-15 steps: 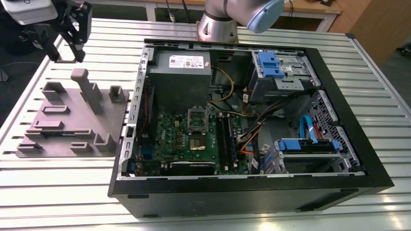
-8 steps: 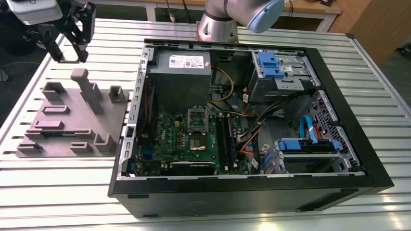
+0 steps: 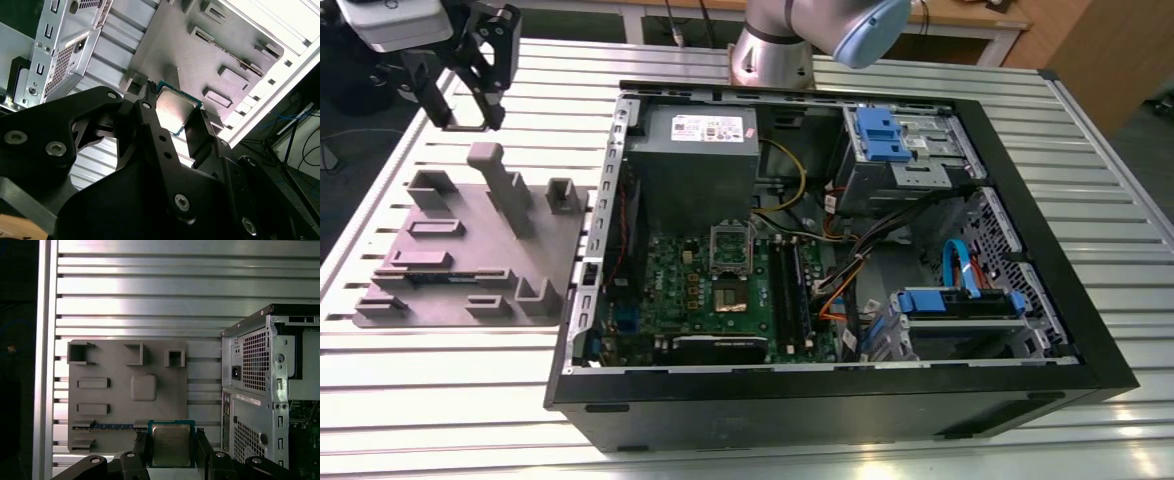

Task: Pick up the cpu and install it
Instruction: 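Pick up the cpu and move it towards the insertion slot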

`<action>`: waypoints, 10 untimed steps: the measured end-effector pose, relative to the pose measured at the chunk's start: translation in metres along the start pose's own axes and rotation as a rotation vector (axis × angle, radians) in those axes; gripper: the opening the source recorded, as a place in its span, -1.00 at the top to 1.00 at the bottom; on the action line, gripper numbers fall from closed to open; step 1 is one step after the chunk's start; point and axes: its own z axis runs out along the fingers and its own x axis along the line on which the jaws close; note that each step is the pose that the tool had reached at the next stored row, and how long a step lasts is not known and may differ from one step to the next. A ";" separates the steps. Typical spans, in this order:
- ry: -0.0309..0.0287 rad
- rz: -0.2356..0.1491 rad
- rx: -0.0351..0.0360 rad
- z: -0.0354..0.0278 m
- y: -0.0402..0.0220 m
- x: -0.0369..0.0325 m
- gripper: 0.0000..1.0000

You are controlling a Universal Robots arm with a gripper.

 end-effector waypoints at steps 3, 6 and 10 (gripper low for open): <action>0.0001 0.000 0.0002 -0.0001 0.0000 -0.0004 0.05; 0.0001 0.000 0.0000 0.0000 0.0000 -0.0011 0.05; 0.0001 0.000 0.0000 0.0000 0.0000 -0.0023 0.05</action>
